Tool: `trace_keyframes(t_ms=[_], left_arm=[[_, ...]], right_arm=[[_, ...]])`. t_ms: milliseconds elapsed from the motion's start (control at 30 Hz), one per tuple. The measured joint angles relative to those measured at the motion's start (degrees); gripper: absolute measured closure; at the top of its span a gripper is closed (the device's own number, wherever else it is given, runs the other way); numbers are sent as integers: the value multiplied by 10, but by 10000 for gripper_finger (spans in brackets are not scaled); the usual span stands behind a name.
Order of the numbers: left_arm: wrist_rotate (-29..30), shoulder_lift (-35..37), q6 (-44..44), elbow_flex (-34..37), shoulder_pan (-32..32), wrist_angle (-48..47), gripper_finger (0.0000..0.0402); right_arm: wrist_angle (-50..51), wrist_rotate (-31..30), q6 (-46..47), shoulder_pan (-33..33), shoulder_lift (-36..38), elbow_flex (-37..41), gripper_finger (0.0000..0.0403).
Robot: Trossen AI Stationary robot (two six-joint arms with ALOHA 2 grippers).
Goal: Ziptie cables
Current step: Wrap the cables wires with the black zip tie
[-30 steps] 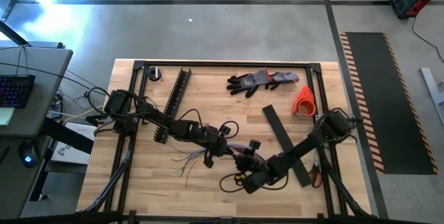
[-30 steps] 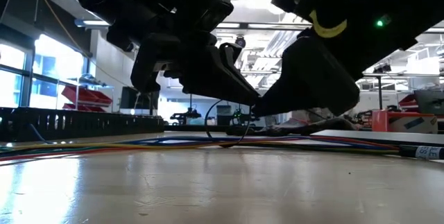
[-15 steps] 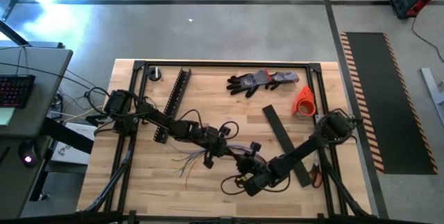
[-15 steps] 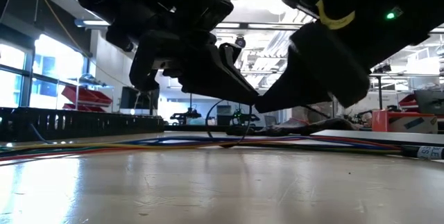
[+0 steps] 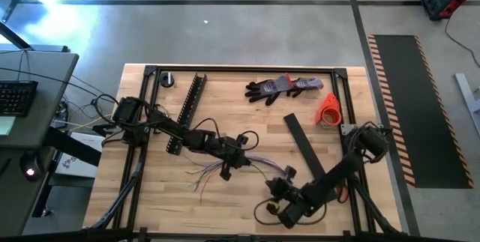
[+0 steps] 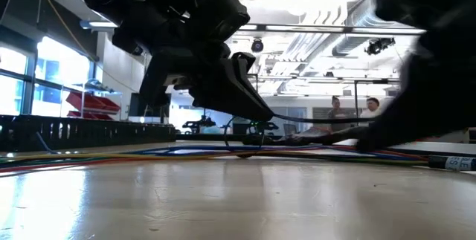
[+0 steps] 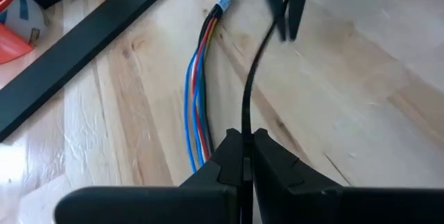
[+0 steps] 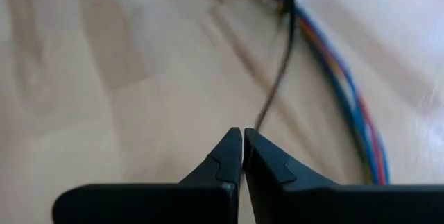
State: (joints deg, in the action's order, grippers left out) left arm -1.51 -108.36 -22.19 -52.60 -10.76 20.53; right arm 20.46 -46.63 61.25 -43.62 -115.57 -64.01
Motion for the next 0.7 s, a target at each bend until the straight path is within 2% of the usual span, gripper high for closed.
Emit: trace_keyframes(t_ms=[67, 200, 300, 433, 600, 700], left_arm=[[1, 0, 0, 0, 0, -1, 401], [1, 0, 0, 0, 0, 0, 401], [-2, 0, 1, 0, 0, 1, 401], [-5, 0, 6, 0, 0, 2, 401], [-8, 0, 10, 0, -3, 2, 401], [-8, 0, 10, 0, -3, 4, 401]], right_arm=[[14, 5, 30, -16, 0, 0, 402], [3, 42, 26, -30, 11, 0, 402], [-44, 53, -55, -25, 25, 0, 396], [-113, 22, -184, -5, 30, 0, 350], [-102, -41, -267, 45, 30, 0, 275], [-99, -36, -302, 75, 30, 0, 250]])
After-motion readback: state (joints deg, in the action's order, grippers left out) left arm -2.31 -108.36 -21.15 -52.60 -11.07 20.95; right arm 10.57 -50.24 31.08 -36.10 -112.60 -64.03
